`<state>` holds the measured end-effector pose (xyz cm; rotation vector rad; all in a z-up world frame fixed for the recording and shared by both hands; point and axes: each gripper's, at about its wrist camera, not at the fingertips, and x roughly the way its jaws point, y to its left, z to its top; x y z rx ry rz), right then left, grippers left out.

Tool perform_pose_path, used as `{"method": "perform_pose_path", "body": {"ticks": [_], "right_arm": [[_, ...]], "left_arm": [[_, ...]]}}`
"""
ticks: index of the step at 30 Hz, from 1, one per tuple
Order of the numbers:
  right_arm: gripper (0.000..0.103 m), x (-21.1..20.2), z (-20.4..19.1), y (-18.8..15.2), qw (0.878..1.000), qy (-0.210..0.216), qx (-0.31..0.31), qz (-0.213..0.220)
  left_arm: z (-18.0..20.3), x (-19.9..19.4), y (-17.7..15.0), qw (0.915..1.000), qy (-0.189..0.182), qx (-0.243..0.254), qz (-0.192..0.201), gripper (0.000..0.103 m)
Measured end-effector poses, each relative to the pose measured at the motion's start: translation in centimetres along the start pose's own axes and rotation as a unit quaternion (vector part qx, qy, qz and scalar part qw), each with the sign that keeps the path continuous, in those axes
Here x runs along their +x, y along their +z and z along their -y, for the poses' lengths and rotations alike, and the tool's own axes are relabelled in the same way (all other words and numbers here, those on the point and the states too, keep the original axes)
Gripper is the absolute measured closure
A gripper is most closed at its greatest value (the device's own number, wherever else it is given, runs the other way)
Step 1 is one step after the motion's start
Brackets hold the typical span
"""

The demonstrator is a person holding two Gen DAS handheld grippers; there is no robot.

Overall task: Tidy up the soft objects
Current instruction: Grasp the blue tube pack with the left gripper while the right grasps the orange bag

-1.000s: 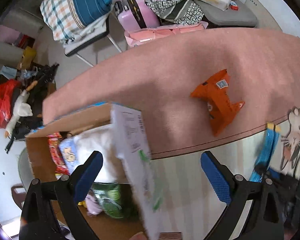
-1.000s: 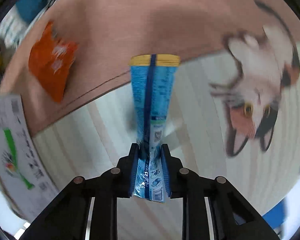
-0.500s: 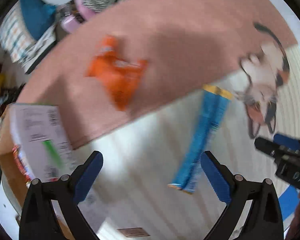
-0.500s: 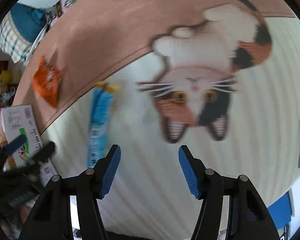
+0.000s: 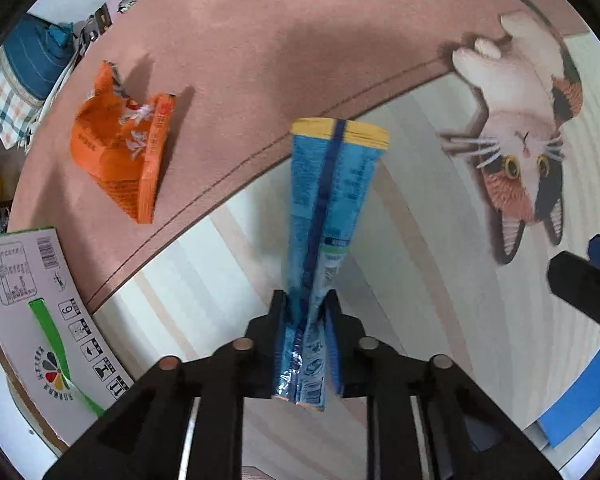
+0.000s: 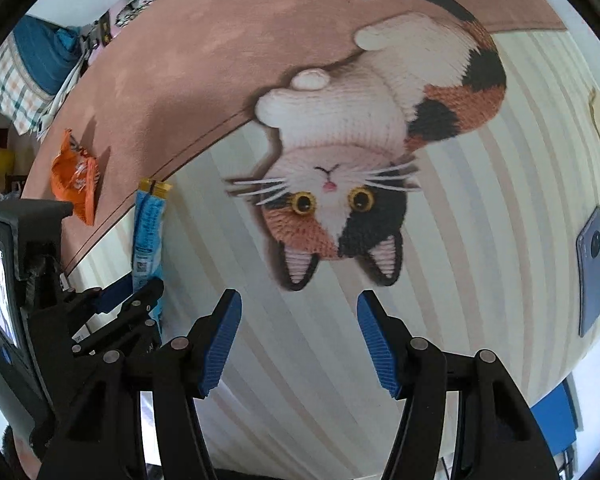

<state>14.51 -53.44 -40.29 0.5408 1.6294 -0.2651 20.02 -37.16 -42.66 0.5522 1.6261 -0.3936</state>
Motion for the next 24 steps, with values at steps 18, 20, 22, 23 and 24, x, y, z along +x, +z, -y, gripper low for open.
{"method": "perform_pose_path", "body": {"ticks": [18,20,22,23,24], "right_arm": [[0.04,0.3,-19.0,7.2,0.991,0.053,-0.121,0.012],[0.04,1.5,-22.1,7.9,0.989,0.044,-0.137,0.01],[0.04,3.2,-24.8,8.7,0.987,0.018,-0.16,0.001],[0.04,4.1,-25.9,9.1,0.986,0.005,-0.166,-0.003],[0.04,5.0,-26.7,9.3,0.984,-0.016,-0.176,-0.008]], "left_arm": [[-20.6,-11.8,-4.3,0.9662,-0.076,-0.214,0.121,0.091],[-22.6,-11.9,-4.7,0.9622,-0.071,-0.232,0.123,0.09],[-24.5,-11.7,-5.2,0.9582,-0.072,-0.249,0.121,0.09],[-25.3,-11.6,-5.5,0.9567,-0.07,-0.255,0.121,0.09],[-26.3,-11.5,-5.9,0.9552,-0.067,-0.262,0.121,0.09]]}}
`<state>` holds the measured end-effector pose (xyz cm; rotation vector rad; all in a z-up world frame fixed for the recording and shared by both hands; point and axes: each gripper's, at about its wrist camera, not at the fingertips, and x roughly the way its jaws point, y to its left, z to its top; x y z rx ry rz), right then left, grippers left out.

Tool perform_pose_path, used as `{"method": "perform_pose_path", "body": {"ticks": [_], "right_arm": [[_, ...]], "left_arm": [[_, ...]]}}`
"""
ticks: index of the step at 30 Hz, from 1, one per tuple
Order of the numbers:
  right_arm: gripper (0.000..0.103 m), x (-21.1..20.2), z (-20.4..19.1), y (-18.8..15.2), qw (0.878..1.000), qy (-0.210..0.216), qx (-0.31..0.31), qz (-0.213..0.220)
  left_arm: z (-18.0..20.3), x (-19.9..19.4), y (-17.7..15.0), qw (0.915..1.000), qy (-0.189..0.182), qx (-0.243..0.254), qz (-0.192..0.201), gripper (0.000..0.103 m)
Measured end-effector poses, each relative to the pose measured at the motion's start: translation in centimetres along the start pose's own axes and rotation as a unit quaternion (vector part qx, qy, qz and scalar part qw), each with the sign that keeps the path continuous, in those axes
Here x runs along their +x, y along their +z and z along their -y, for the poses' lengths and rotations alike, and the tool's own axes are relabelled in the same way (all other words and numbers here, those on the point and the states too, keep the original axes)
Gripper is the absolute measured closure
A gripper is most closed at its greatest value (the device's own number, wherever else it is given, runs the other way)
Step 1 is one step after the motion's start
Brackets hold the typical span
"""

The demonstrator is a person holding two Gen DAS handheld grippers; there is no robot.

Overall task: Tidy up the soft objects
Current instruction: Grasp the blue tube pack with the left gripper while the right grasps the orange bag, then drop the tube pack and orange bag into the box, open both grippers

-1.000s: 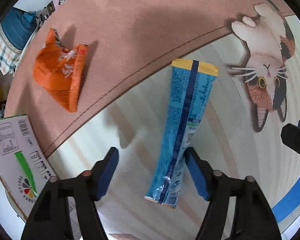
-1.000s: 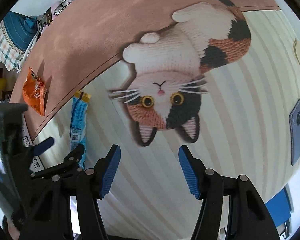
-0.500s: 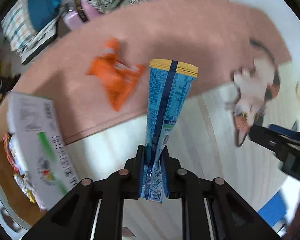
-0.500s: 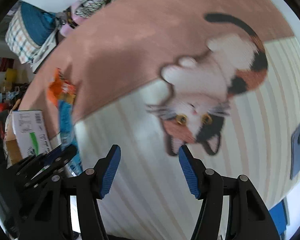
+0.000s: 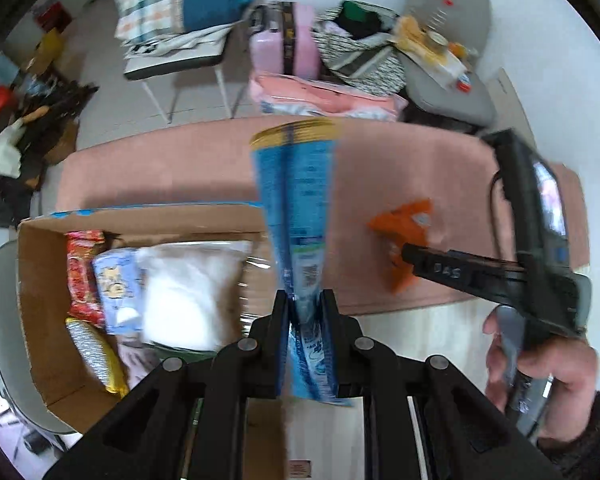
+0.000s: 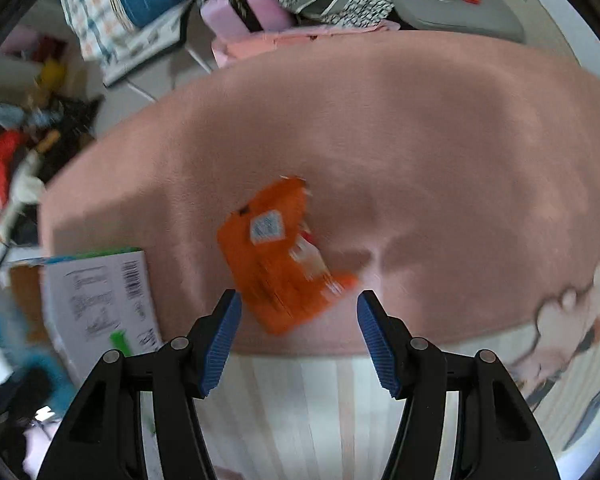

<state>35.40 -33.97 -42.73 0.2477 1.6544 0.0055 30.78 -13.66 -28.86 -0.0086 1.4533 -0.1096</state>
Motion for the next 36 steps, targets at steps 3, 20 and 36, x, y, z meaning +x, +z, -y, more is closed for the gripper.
{"method": "perform_pose_path", "body": {"ticks": [3,20,36], "right_arm": [[0.052,2.0,-1.4,0.4,0.999,-0.031,-0.009,-0.019],[0.078,-9.7,-6.8,-9.9,0.995,0.075,-0.02,0.055],[0.075,-6.1,-21.2,-21.2,0.997,0.042,-0.068,-0.018]], "left_arm": [[-1.9,0.0,-0.2,0.9999,0.004,-0.01,0.001,0.091],[-8.7,-4.1,-3.6,0.9995,-0.002,-0.031,0.008,0.097],[-15.5,-2.0,-9.3,0.9978,0.002,-0.047,-0.046,0.094]]}}
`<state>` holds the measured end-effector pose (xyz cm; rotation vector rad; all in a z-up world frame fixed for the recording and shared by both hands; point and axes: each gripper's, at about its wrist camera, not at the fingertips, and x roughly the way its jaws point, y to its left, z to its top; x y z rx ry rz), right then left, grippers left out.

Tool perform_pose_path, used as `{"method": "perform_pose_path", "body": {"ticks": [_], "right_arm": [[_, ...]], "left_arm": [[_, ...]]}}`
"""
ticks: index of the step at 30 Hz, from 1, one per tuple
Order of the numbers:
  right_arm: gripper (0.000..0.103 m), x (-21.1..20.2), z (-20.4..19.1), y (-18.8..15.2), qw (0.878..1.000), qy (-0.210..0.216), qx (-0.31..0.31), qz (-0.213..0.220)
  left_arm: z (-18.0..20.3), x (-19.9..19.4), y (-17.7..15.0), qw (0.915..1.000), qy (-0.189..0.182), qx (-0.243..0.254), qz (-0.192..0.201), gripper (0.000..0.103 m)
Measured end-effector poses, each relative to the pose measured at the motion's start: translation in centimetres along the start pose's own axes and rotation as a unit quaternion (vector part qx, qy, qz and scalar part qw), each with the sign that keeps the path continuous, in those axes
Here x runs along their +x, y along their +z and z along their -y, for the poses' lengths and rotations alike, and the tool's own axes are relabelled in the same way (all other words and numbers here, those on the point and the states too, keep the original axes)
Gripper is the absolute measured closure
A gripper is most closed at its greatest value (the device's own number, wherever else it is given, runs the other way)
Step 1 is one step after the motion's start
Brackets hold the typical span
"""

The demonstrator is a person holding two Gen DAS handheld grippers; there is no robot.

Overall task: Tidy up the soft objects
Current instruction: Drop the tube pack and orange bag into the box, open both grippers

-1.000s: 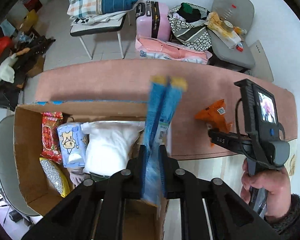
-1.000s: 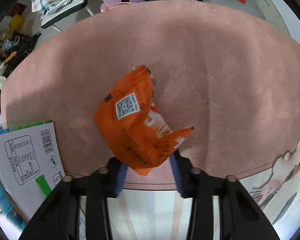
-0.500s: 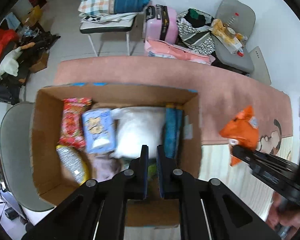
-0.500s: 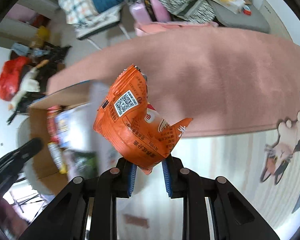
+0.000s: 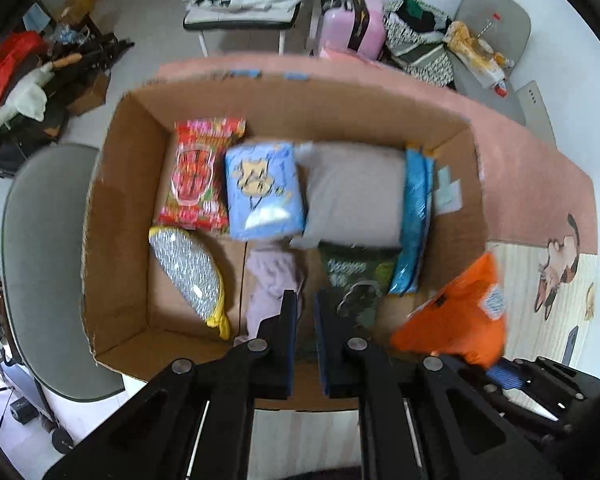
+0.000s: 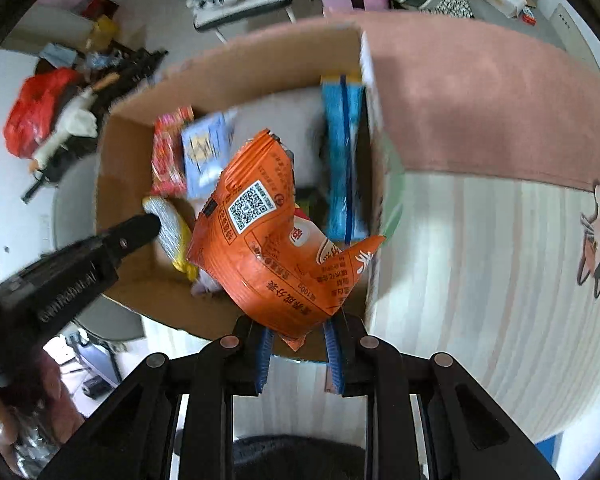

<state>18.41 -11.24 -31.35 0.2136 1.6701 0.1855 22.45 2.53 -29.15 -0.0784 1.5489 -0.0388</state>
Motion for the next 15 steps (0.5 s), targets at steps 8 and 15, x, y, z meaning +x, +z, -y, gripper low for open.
{"method": "perform_pose_path", "body": {"ticks": [8,15], "right_arm": [[0.019,1.1,-1.1,-0.1,0.999,-0.032,0.007,0.013],[0.005,-0.2,-0.8,1.2,0.996,-0.078,0.01,0.043]], "left_arm": [[-2.7,1.3,-0.6,0.9995,-0.006,-0.016,-0.027,0.057],[-3.8,-0.5,-1.3,0.9999,0.004,-0.016,0.003,0.031]]}}
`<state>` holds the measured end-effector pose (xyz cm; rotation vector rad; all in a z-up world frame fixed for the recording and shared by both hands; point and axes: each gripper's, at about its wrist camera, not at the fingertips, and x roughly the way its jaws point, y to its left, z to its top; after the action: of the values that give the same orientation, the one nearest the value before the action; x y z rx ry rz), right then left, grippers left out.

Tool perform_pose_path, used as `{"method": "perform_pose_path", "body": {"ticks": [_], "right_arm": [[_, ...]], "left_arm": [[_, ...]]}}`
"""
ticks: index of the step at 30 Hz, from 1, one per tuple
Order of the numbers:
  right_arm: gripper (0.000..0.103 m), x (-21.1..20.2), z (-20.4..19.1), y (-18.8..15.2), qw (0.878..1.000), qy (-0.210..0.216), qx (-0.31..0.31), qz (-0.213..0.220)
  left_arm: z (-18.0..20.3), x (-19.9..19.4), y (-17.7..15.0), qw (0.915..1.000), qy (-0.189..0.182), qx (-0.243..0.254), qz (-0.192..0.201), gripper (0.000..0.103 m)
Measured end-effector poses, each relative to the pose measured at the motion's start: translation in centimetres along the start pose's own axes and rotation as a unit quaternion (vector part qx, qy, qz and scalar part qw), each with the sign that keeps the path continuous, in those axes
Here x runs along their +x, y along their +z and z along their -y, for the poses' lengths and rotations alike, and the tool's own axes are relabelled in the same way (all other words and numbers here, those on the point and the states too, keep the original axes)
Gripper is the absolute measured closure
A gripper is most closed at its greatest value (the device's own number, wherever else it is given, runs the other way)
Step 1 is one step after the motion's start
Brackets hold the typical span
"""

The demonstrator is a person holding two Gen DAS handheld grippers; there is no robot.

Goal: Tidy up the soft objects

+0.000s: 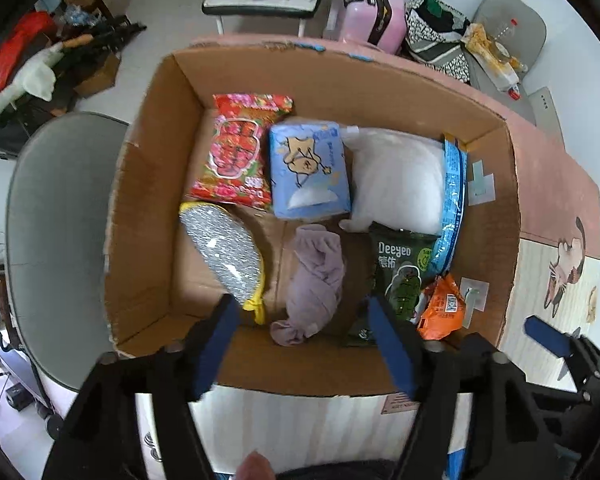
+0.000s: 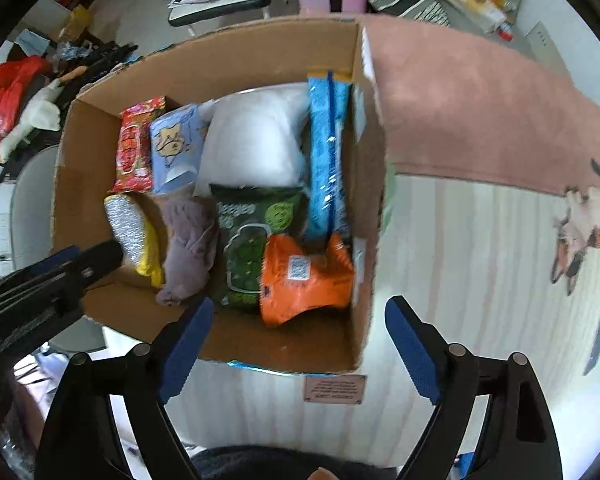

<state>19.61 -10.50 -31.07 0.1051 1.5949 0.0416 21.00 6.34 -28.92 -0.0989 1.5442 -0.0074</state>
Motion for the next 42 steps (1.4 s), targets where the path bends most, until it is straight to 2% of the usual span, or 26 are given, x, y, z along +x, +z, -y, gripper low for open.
{"method": "perform_pose_path", "body": {"ticks": [1,2,3,7,13,16,27,35,39,42], "right_arm": [[0.0,-0.1,0.1,0.0,1.0,0.0,0.001,0.002],[0.0,-0.3,0.2,-0.1,1.0,-0.002,0.002,0.005],[0.0,-0.4,0.1,-0.2,1.0,-0.007,0.002,0.008],[0.0,-1.1,0.1,-0.6,1.0,-0.01,0.007,0.023],[0.0,-4.8,-0.1,-2.3,0.998,-0.02,-0.002,0.066],[0.0,-7.6,0.0,-3.8,0.996,-0.016,-0.003,0.093],[0.0,-19.4,0.7,-12.0,0.982,-0.005,-0.02,0.185],[0.0,-25.3,0.8,-16.7,0.974,0.01,-0.033,0.224],[0.0,-27.4,0.6,-18.5,0.971,0.01,-0.048,0.234],[0.0,-28.3,0.4,-19.2,0.968,-0.002,-0.056,0.243]], "left_arm": [[0.0,-0.3,-0.1,1.0,0.002,0.002,0.005,0.03],[0.0,-0.6,-0.3,0.9999,0.005,0.004,0.012,0.024],[0.0,-0.9,-0.4,0.9998,0.008,0.006,0.018,0.014],[0.1,-2.4,-1.0,0.9988,0.024,0.018,0.039,0.003],[0.5,-5.5,-2.3,0.9965,0.033,0.028,0.072,0.003],[0.8,-8.3,-3.7,0.9941,0.034,0.026,0.1,0.003],[2.1,-18.2,-10.1,0.9819,0.029,0.035,0.184,0.003],[2.3,-23.8,-14.6,0.9703,0.025,0.038,0.238,0.003],[2.2,-25.3,-15.9,0.9682,0.014,0.037,0.247,0.003],[2.3,-25.9,-16.5,0.9662,0.021,0.037,0.254,0.003]]}}
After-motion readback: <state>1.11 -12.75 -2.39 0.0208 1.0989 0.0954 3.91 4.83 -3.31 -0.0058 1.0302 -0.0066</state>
